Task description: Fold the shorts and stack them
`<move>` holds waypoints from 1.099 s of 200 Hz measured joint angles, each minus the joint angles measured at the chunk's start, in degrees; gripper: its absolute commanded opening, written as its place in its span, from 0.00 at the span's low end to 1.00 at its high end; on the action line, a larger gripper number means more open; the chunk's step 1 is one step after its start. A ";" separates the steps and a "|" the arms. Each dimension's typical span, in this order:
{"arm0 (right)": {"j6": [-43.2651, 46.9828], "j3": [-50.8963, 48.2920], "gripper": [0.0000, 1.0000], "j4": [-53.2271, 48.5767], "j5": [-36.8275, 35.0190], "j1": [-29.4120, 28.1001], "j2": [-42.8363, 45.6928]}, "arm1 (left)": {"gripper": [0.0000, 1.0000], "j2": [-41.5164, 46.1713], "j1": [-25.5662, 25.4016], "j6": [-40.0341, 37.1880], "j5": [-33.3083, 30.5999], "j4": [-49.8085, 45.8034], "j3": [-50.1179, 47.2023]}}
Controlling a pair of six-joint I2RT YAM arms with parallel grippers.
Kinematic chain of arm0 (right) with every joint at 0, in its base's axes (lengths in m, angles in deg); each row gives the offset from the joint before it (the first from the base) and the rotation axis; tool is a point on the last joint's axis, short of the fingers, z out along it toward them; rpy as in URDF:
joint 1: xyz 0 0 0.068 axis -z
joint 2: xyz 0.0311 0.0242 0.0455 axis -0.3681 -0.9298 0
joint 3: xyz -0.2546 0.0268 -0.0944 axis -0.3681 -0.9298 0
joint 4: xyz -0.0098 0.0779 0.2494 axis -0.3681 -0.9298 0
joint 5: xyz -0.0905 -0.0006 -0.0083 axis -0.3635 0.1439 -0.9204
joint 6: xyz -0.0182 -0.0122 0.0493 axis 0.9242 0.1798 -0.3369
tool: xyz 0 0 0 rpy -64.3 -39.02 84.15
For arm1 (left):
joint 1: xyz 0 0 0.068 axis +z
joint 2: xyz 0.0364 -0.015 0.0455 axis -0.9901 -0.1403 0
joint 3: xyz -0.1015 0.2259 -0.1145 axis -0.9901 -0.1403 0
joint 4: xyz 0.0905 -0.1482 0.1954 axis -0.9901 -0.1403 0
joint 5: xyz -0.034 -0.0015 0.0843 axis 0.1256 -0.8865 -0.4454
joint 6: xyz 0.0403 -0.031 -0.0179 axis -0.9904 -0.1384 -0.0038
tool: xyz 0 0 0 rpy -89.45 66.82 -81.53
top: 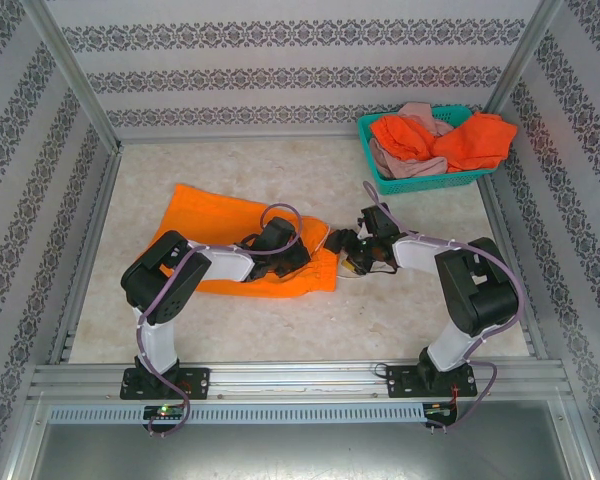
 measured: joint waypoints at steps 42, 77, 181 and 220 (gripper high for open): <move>1.40 0.15 0.75 -0.74 -1.51 -0.63 0.31 | 0.04 0.22 0.00 0.02 -0.15 0.24 -0.39; 1.07 0.31 0.71 -0.76 -1.49 -0.72 -0.07 | 0.04 0.22 0.00 0.02 -0.13 0.42 -0.48; -0.87 4.22 0.66 -6.25 -5.07 -2.54 -1.68 | 0.04 0.22 0.00 0.02 -0.13 0.48 -0.50; -2.16 4.28 0.65 -6.38 -6.01 -2.95 -1.75 | 0.04 0.22 0.00 0.04 -0.11 0.96 -0.72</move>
